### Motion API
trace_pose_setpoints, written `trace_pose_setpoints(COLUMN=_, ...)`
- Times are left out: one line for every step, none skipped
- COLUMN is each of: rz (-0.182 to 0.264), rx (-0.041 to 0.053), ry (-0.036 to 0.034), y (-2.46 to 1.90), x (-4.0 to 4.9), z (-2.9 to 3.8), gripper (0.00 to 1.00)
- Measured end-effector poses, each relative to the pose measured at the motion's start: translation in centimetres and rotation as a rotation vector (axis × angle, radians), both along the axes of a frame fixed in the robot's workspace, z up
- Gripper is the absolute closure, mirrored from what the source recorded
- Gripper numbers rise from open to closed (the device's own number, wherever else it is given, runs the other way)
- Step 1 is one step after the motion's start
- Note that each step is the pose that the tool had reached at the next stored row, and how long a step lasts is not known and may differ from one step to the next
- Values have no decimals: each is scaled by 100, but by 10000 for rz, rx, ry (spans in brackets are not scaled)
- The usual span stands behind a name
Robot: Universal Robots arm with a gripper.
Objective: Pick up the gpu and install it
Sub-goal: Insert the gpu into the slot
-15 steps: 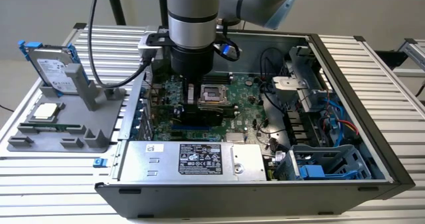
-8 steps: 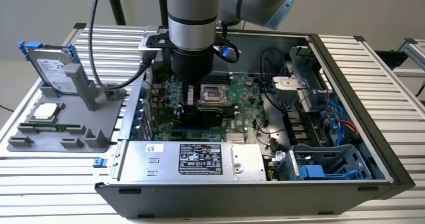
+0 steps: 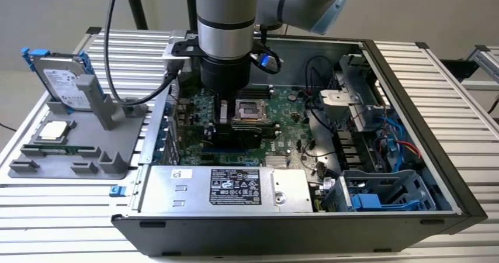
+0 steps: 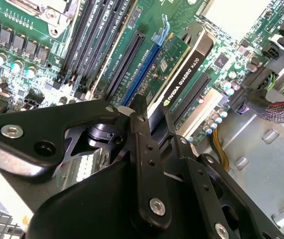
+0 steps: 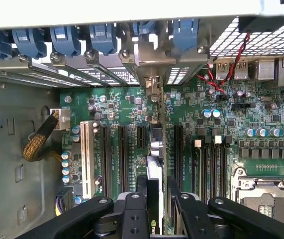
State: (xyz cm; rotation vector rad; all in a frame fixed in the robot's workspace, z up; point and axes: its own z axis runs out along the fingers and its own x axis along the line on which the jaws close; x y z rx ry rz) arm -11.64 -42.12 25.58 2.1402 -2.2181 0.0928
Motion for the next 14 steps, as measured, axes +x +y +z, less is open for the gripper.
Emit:
trace_pose_setpoints(rz=0, rx=0, ry=0, y=0, x=0, z=0, gripper=100)
trace_pose_setpoints(rz=0, rx=0, ry=0, y=0, x=0, z=0, gripper=100)
trace_pose_setpoints(rz=1, rx=0, ry=0, y=0, x=0, z=0, gripper=100)
trace_pose_setpoints(rz=1, rx=-1, ry=1, y=0, x=0, z=-4, gripper=100)
trace_pose_setpoints(rz=0, rx=-5, ry=0, y=0, x=-1, z=-10, gripper=100)
trace_pose_setpoints(rz=1, rx=5, ry=-10, y=0, x=0, z=-20, gripper=100)
trace_pose_setpoints(rz=0, rx=12, ry=-10, y=0, x=-1, z=-22, gripper=100)
trace_pose_setpoints(rz=0, rx=13, ry=-9, y=0, x=-1, z=-21, gripper=100)
trace_pose_setpoints(rz=0, rx=13, ry=-9, y=1, x=-1, z=-21, gripper=100)
trace_pose_setpoints(rz=0, rx=14, ry=-9, y=1, x=0, z=-20, gripper=100)
trace_pose_setpoints(rz=2, rx=26, ry=-19, y=3, x=1, z=-23, gripper=100)
trace_pose_setpoints(rz=2, rx=23, ry=-16, y=3, x=1, z=-22, gripper=100)
trace_pose_setpoints(rz=2, rx=20, ry=-14, y=3, x=1, z=-22, gripper=100)
trace_pose_setpoints(rz=1, rx=17, ry=-11, y=3, x=0, z=-21, gripper=100)
